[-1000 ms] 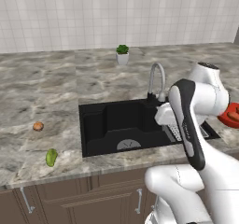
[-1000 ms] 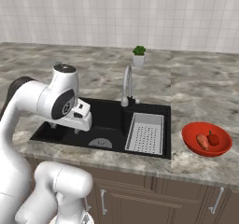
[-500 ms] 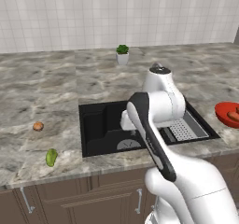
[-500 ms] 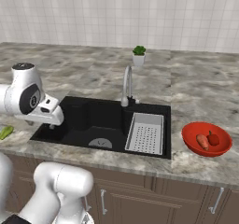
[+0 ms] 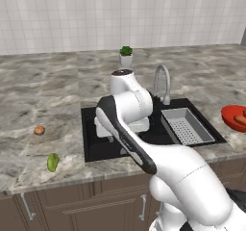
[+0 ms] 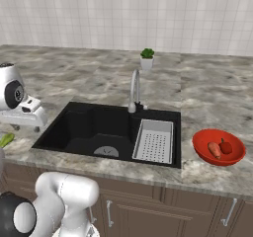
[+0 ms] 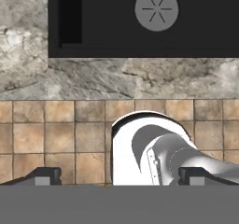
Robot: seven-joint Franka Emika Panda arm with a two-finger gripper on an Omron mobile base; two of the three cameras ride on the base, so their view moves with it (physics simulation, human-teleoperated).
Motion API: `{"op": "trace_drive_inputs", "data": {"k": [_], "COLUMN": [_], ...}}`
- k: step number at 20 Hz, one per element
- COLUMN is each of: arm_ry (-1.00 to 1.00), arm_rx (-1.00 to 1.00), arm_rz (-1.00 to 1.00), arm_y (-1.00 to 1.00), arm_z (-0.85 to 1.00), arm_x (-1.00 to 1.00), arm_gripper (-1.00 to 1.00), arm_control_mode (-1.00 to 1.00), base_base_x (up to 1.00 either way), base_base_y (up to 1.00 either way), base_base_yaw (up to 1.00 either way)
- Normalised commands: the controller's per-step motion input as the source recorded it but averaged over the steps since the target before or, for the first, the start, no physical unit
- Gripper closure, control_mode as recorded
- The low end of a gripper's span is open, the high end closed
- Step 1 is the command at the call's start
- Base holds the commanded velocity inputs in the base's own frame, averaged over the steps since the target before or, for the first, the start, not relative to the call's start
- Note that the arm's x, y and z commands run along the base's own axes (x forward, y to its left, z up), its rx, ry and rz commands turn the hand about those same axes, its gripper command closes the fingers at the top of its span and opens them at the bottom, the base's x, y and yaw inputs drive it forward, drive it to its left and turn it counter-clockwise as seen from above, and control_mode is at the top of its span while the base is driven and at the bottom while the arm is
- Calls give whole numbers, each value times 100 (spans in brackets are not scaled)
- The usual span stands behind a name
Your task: There is a mixed pile of frozen fruits and vegetables on the counter. Locate all the frozen vegetables and place the items in a bowl on the counter. Take all the frozen fruits and defrost them in a running sink.
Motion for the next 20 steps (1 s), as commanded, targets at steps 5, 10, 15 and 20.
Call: {"op": "trace_drive_inputs", "data": {"k": [5,10,15,20], "arm_ry": [22,22,13,4], "arm_rx": [-13,-10,-10,-5], "arm_rz": [3,10,5,-1], "arm_y": [63,48,49,55], "arm_z": [-14,-24,-25,-20], "arm_x": [11,0,10,13], "arm_gripper": [-100,-100,-100,-100], "arm_control_mode": [-100,-100,-100,-100], "base_base_x": [0,0,0,0], "base_base_y": [0,0,0,0], "base_base_yaw": [0,0,0,0]}}
